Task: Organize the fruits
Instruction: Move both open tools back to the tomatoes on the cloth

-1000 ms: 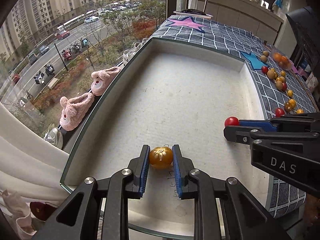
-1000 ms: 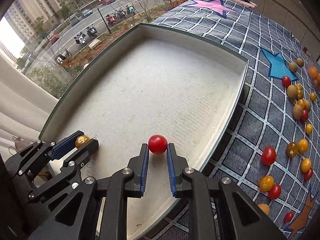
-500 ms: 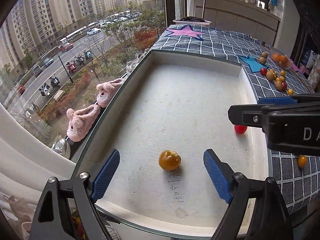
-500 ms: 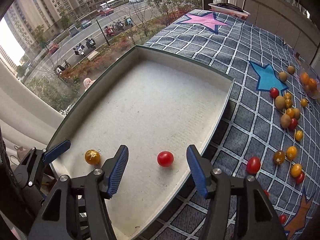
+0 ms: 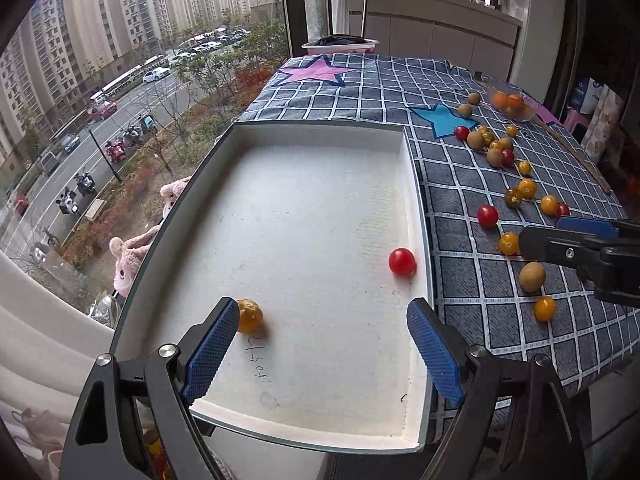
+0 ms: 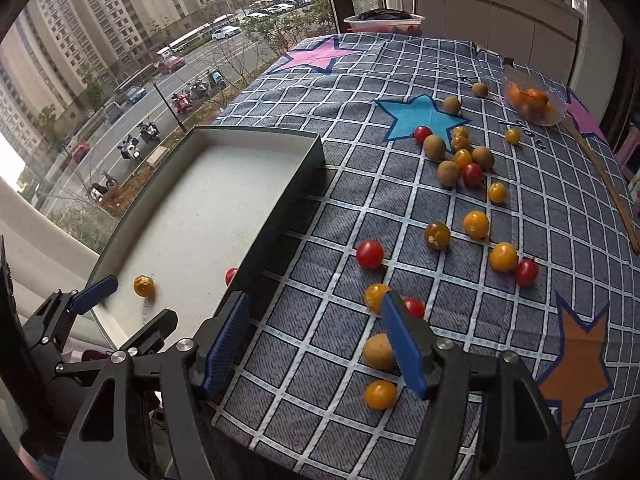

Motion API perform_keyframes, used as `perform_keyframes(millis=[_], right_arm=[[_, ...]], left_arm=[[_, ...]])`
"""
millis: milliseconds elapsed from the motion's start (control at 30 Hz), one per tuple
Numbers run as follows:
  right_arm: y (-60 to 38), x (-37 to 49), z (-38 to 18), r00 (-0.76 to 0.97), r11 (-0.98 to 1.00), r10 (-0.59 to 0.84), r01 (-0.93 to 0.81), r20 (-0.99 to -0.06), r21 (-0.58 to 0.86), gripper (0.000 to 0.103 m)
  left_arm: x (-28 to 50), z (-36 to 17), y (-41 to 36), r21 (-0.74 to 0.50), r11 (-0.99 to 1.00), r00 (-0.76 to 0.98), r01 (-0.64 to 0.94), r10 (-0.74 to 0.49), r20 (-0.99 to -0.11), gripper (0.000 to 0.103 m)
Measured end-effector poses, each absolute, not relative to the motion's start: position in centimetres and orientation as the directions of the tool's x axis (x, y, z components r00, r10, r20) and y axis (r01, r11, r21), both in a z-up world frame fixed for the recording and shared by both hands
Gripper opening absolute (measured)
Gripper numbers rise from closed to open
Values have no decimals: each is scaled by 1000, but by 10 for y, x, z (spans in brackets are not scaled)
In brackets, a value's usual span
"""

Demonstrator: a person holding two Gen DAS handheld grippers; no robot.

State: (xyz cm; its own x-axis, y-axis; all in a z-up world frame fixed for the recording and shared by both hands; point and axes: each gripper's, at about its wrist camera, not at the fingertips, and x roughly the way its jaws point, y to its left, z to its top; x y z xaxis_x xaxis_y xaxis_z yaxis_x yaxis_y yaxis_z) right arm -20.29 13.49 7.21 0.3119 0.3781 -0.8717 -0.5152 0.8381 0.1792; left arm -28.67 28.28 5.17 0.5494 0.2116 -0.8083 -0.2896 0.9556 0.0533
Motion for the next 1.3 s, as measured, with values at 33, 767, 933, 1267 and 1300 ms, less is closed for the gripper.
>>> perform_keyframes(millis=[33, 767, 933, 1267, 1300], right_arm=[[125, -203, 71, 319, 846, 369, -503, -873, 174, 72], [3, -197, 36, 359, 935, 258, -326, -897, 138, 72], [11, -191, 29, 358, 929, 258, -348, -897, 128, 72], [24, -185, 22, 384, 919, 245, -384, -890, 88, 60], [26, -185, 22, 388, 918, 243, -387, -889, 82, 60]], left_arm=[[-285, 54, 276, 53, 959, 554, -278, 205, -807, 87], [-207, 34, 191, -14, 988, 516, -156, 70, -854, 87], [-193, 26, 184, -11, 989, 503, -149, 66, -862, 87], [-180, 11, 182, -7, 987, 465, -160, 69, -883, 73], [-179, 10, 181, -3, 988, 462, -156, 70, -884, 65]])
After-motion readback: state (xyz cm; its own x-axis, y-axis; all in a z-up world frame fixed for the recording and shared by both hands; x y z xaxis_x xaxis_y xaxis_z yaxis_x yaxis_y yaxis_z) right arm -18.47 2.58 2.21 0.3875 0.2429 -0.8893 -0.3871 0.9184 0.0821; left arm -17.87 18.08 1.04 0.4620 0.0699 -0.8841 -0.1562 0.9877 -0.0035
